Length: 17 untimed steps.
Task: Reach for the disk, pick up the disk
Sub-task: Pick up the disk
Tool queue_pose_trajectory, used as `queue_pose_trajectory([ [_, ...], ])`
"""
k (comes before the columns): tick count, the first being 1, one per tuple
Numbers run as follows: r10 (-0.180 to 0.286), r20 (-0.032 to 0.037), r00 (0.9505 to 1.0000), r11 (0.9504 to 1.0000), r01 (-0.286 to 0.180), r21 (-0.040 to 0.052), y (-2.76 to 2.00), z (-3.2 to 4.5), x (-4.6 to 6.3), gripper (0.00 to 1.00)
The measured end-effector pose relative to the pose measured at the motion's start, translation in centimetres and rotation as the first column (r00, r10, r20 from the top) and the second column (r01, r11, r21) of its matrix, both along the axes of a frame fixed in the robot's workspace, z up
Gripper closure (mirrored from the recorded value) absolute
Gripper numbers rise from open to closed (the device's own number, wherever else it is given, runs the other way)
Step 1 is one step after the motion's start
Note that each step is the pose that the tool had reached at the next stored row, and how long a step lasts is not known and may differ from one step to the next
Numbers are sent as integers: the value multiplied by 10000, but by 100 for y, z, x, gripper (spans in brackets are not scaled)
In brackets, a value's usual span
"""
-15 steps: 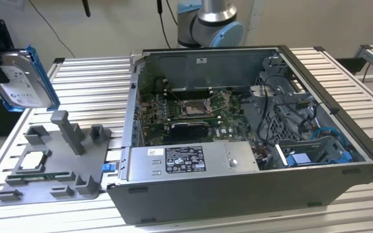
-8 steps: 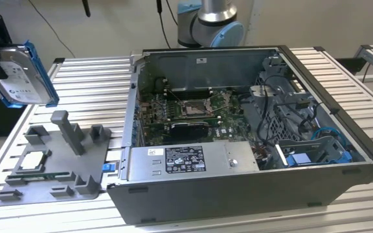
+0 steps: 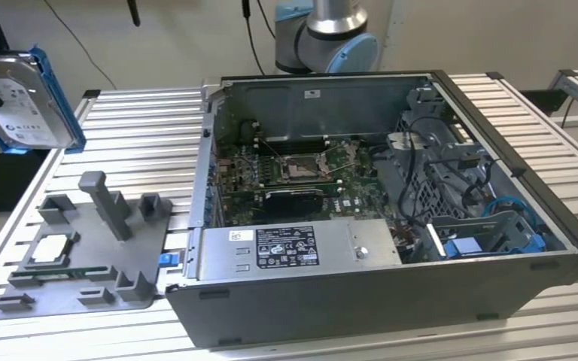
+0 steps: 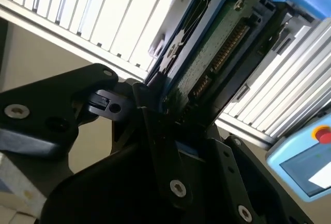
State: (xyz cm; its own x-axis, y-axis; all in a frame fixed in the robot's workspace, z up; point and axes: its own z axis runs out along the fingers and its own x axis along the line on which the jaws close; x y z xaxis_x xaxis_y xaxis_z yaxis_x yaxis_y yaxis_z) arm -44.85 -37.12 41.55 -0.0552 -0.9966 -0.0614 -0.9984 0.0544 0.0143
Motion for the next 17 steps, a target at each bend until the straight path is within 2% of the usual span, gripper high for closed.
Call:
queue_pose_trajectory([
  [8, 0, 1, 10000, 10000, 0, 1, 0, 299, 0, 100],
  [17, -1, 2, 10000, 10000, 1, 1, 0, 581, 0, 100],
])
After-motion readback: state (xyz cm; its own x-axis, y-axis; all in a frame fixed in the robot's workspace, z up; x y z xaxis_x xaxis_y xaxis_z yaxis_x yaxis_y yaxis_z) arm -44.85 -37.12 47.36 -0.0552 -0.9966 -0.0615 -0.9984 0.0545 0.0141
